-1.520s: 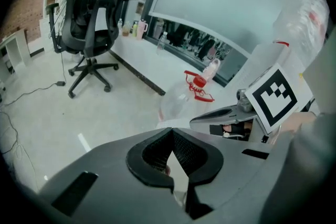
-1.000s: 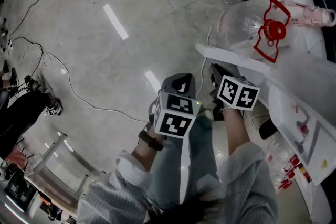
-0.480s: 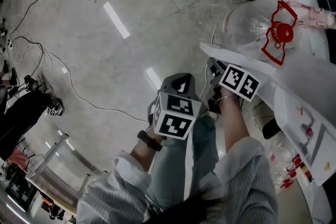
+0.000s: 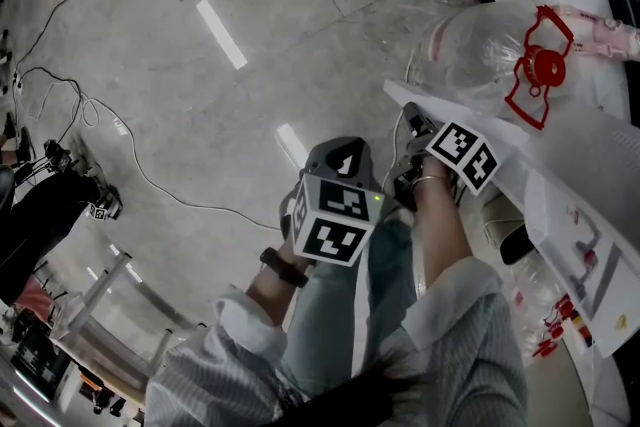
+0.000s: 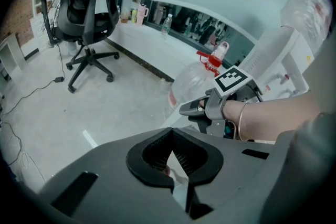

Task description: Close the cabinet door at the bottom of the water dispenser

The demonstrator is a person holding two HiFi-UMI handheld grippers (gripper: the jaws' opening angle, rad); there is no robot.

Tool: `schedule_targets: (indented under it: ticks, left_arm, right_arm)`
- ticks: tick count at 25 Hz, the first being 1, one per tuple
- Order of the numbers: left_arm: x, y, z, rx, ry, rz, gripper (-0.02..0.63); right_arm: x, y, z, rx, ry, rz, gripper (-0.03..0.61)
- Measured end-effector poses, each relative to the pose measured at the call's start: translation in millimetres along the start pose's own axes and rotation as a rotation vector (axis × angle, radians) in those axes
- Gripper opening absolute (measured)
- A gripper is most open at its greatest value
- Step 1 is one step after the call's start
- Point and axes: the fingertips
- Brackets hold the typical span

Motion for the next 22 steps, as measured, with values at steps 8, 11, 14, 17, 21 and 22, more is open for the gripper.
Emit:
schedule_targets:
  ticks: [8,11,14,17,21,22]
  left_arm:
    - [-5,3,-2,-0.006,0.004,-0.017,0.011]
    - [-9,2,-1,-0.007,0.011,-0.029,0.011]
    - [-10,0,-2,-0.006,0.017,-0.032,0.011]
    - [-4,-3,-2,0.000,0.018,-0.034,0.011]
    - [10,-16,0,0.006,0.015,-0.044,0.011]
    - [15,-21,0,0.004,0.013,-0.046,0.011]
  right_arm:
    - [3,-2,-1,0.026,-0.009,-0.008,0.161]
    - [5,-10,3,0.012,-0.008,0.019,0.161]
    - [11,-24,9,-0.017,-0.010,0.038,0.161]
    - [21,-37,17,-0.031,-0.015,0.083,0.161]
    - [33,-55,30,-0.056,0.004,0.117,0.170]
    - [36,-60,33,-0.067,0.008,0.130,0.175]
Point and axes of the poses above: the fingertips, and each gripper's own axes: z backward along the fingers, x to its right, y out of its top, and after that the axes turned 3 degrees about y, right-handed
